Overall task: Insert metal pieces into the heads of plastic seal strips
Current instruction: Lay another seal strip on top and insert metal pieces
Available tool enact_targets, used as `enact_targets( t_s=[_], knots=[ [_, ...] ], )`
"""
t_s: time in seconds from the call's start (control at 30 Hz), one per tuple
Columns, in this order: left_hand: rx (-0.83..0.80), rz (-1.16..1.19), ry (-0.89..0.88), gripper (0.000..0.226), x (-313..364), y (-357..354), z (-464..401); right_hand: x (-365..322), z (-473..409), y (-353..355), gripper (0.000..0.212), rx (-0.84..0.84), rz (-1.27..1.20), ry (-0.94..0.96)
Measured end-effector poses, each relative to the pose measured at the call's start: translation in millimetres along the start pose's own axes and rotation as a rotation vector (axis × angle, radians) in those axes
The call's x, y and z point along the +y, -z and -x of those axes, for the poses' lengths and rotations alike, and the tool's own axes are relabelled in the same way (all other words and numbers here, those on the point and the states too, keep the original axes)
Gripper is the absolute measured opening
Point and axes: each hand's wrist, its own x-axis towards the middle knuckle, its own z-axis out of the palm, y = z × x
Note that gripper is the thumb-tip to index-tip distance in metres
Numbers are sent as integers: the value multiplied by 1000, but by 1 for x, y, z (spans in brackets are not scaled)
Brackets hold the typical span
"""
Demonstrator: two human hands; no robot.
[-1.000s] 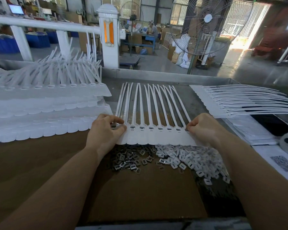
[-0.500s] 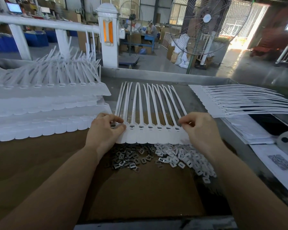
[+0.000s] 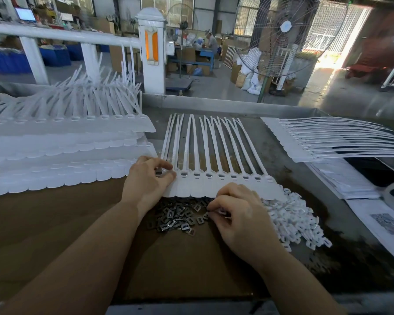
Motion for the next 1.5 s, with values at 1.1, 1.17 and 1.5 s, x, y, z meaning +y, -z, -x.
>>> enact_targets(
  t_s=[1.1,1.17,1.5],
  knots=[
    [7,-18,-1,8,-1,1,2,1,2,-3,8,11,25,-54],
    [8,-16,0,7,-1,1,1,1,2,-3,7,38,-9,-45],
    [10,-5,10,6,-1,0,1,0,3,1,4,158,-114,-19]
  ],
)
